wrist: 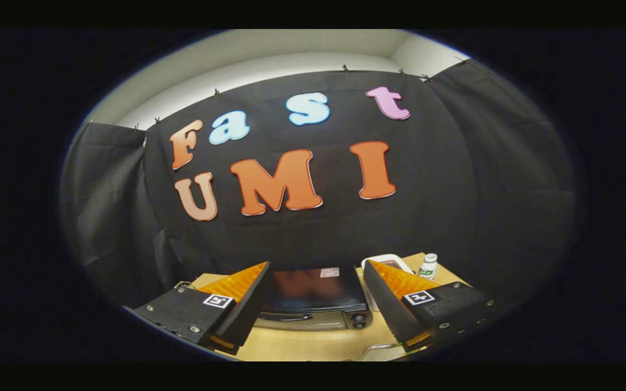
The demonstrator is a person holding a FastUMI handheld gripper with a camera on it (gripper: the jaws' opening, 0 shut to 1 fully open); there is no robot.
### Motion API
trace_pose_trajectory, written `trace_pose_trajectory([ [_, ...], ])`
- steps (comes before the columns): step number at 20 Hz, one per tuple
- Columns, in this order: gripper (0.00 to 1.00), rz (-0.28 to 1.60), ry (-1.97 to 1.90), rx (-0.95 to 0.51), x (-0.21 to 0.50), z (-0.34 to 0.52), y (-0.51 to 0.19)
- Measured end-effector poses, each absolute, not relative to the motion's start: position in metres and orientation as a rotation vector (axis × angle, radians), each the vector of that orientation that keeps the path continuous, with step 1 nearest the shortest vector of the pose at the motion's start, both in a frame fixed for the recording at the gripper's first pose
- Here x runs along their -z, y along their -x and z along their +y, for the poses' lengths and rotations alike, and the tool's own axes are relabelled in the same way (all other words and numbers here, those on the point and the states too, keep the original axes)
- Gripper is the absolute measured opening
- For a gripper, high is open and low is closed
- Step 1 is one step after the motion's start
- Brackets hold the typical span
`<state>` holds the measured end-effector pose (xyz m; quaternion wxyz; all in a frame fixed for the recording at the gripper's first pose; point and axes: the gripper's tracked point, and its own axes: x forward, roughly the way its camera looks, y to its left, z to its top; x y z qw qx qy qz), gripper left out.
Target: Open the toaster oven, put the food inside, and close the toaster oven door.
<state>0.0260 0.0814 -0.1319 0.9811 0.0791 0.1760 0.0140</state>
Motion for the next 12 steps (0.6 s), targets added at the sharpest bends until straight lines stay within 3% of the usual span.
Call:
trace_pose_trajectory([
  [12, 0.98, 0.642, -0.038, -0.093, 0.265, 0.172, -0.048],
])
